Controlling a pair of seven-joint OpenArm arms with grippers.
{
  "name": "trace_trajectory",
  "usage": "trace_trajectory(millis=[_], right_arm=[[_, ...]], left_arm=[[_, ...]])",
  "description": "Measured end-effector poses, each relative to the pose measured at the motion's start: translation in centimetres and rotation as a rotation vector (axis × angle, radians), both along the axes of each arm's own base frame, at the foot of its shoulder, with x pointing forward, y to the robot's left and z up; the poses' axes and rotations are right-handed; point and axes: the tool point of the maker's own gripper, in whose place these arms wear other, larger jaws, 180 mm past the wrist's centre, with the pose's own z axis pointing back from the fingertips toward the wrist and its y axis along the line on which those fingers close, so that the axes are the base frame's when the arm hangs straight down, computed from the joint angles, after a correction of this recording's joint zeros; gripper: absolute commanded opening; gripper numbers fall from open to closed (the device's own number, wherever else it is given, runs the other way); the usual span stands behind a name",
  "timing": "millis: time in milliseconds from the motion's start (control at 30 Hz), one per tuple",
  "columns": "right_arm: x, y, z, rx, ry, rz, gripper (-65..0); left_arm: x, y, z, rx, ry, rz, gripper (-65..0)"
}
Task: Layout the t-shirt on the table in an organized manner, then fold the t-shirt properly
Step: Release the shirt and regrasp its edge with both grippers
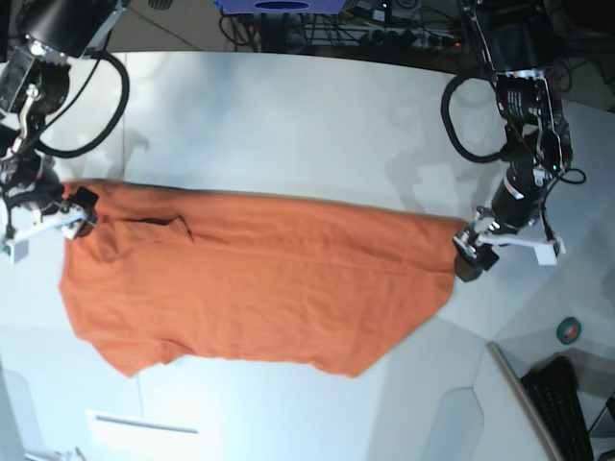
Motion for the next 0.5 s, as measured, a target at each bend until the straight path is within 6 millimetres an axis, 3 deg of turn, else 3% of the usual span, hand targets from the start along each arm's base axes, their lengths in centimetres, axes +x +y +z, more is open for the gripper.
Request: trace_trajectory(millis=[100,167,300,500], right_arm=[[-1.6,0.8,-1.1,0.032,0.029,-0.020,-19.1],[-2.5,0.7,-1.8,0.069,0.034,-0.077,-18.5],[-4.4,-0.1,-4.5,0.170,0.090,-0.202,-18.2],[-2.3,-0.5,-6.3,0.396,0.019,-0.289,-18.2]], left_arm=[[-3.1,-0.7,-3.2,-0.060,0.095,0.012,-3.3],[-3.7,-0.8,-4.4,-0.084,0.126,0.027,-3.3],[-2.7,-0.6,-5.0,-0.107,0.116,0.052,-3.3],[-1.2,-1.0,-5.4,-0.146,0.102,0.062,-3.3]])
